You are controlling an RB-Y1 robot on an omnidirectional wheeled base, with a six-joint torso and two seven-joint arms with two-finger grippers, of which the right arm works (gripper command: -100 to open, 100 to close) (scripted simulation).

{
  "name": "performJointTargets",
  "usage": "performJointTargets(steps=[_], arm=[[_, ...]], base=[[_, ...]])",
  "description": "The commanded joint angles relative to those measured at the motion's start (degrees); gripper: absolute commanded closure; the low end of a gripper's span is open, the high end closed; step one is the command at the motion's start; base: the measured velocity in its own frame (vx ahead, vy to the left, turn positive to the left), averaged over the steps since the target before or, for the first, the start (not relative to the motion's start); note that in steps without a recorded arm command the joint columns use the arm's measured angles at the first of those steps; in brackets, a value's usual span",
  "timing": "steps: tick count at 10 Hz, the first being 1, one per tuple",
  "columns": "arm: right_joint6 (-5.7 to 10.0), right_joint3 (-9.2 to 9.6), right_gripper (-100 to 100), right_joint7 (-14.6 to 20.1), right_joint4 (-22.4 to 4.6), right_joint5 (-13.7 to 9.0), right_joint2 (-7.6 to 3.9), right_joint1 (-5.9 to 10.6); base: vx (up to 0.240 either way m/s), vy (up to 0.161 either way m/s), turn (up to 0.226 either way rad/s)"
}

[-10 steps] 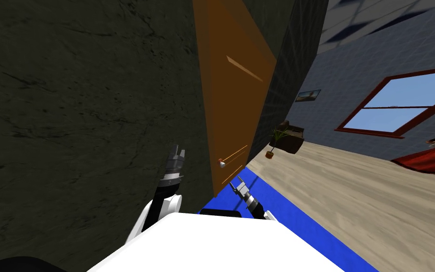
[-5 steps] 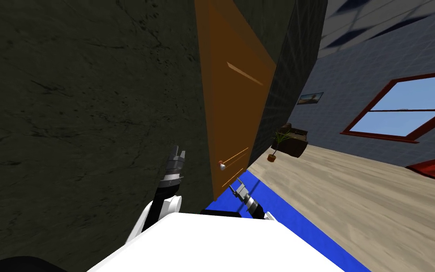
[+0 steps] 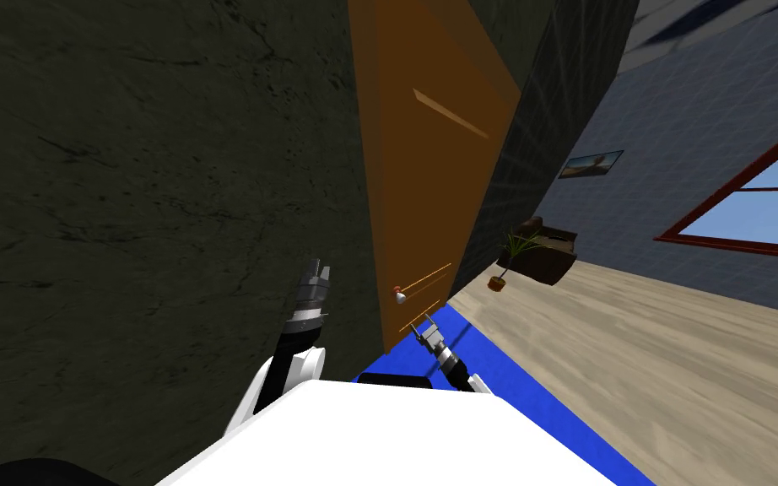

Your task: Pull the door open

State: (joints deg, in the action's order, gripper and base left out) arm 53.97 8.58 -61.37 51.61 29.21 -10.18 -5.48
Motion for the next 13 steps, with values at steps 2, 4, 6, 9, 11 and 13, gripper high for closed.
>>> performJointTargets(steps=[2, 4, 6, 9, 11, 13], arm=[[-0.65, -1.51, -100, -2.30, -2.29, -1.11, 1.68, 1.80], [-1.08, -2.99, -100, -4.41, -4.38, -2.16, 3.18, 3.38], [-1.48, -4.45, -100, -6.50, -6.41, -3.12, 4.68, 4.92], [-2.06, -6.85, -100, -10.06, -9.71, -4.66, 7.37, 7.46], [-2.22, -7.78, -100, -11.53, -10.93, -5.29, 8.56, 8.46], [-2.26, -7.78, -100, -11.53, -10.89, -5.30, 8.62, 8.51]], base=[[-0.012, -0.022, 0.100], [-0.019, -0.023, 0.142], [-0.008, -0.024, 0.133], [0.056, -0.026, 0.258], [0.174, -0.007, 0.251], [0.089, -0.028, 0.146]])
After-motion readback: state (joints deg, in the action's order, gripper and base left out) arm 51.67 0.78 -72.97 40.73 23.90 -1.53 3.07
